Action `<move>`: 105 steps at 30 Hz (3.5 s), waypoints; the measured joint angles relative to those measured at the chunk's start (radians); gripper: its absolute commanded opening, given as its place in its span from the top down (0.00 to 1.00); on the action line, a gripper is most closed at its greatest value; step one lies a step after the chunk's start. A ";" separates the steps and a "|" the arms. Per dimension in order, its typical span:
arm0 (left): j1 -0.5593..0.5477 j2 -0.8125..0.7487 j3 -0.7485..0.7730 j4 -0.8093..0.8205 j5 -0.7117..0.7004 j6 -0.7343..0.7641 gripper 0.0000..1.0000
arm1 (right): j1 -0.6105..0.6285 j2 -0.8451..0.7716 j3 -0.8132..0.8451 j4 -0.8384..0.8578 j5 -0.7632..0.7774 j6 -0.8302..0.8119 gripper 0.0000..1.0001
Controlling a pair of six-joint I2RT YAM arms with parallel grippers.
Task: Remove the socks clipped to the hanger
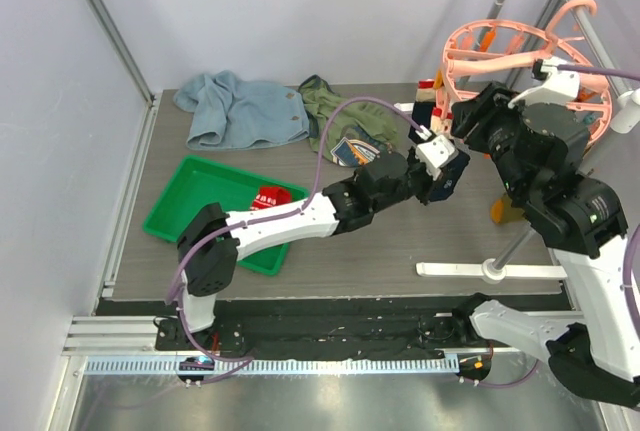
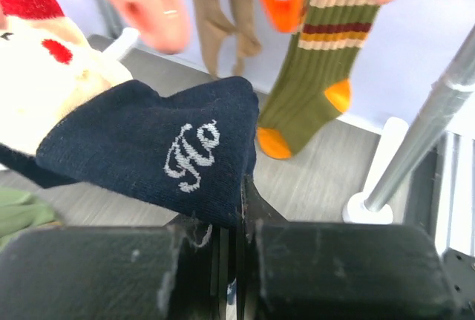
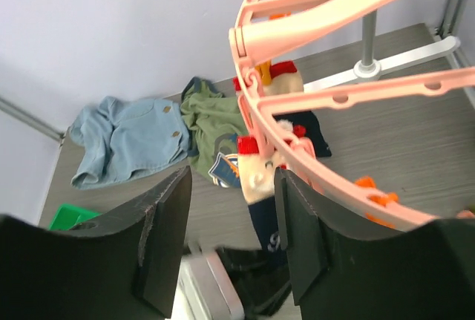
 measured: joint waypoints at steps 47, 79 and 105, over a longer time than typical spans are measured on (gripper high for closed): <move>-0.275 0.061 -0.017 0.147 -0.600 0.525 1.00 | 0.000 0.152 0.105 -0.288 0.207 -0.015 0.50; -0.286 0.077 0.011 0.145 -0.623 0.572 1.00 | 0.018 0.232 0.060 -0.263 0.354 -0.025 0.99; -0.146 -0.325 -0.410 -0.116 -0.629 0.055 1.00 | 0.018 0.097 0.002 -0.184 0.191 -0.037 0.41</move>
